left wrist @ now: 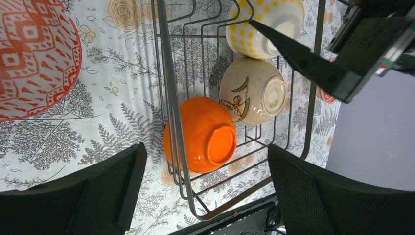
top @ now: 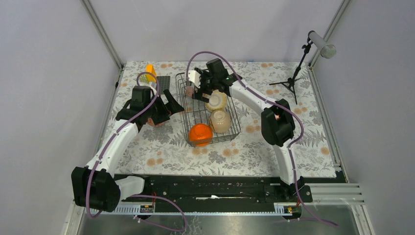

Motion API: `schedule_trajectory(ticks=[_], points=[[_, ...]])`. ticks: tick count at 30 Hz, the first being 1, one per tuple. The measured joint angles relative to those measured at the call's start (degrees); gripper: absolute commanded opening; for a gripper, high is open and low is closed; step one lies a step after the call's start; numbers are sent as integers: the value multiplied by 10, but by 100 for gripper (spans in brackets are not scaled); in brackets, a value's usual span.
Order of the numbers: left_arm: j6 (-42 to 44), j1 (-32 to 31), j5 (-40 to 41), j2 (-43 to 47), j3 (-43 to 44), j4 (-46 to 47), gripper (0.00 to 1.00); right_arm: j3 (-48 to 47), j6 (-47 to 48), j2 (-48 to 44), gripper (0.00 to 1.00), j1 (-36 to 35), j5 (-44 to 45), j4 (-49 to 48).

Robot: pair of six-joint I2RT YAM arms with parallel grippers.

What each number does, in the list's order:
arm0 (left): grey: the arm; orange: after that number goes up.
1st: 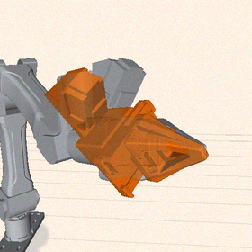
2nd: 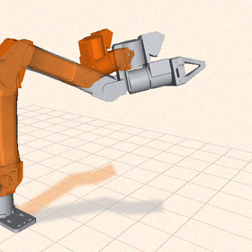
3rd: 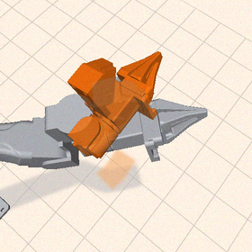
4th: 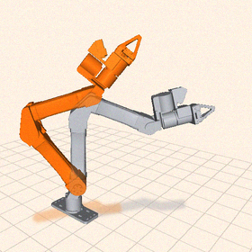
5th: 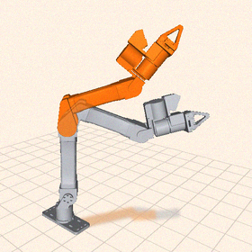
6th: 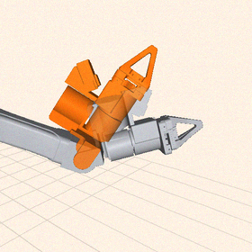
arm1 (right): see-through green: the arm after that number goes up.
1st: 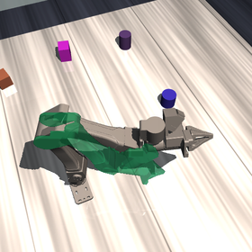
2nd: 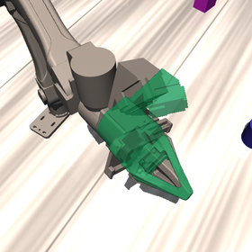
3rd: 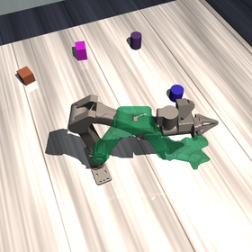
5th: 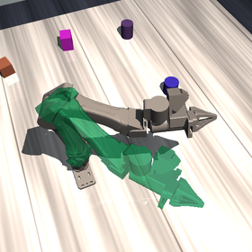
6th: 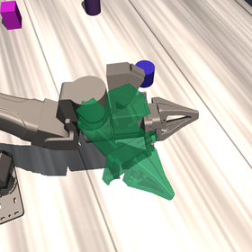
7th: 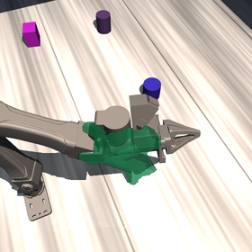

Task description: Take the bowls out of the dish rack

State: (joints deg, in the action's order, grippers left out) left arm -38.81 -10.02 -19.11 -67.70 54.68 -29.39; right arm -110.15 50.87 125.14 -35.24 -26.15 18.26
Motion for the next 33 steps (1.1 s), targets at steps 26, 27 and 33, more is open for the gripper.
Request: schedule_trajectory(ticks=[26, 27, 33], points=[[13, -13, 15, -18, 0, -12, 86, -95, 75, 100, 100, -35, 121, -5], [13, -13, 16, -20, 0, -13, 86, -100, 75, 103, 100, -35, 121, -4], [13, -13, 19, -22, 0, -15, 86, -112, 76, 115, 100, -42, 127, -4]])
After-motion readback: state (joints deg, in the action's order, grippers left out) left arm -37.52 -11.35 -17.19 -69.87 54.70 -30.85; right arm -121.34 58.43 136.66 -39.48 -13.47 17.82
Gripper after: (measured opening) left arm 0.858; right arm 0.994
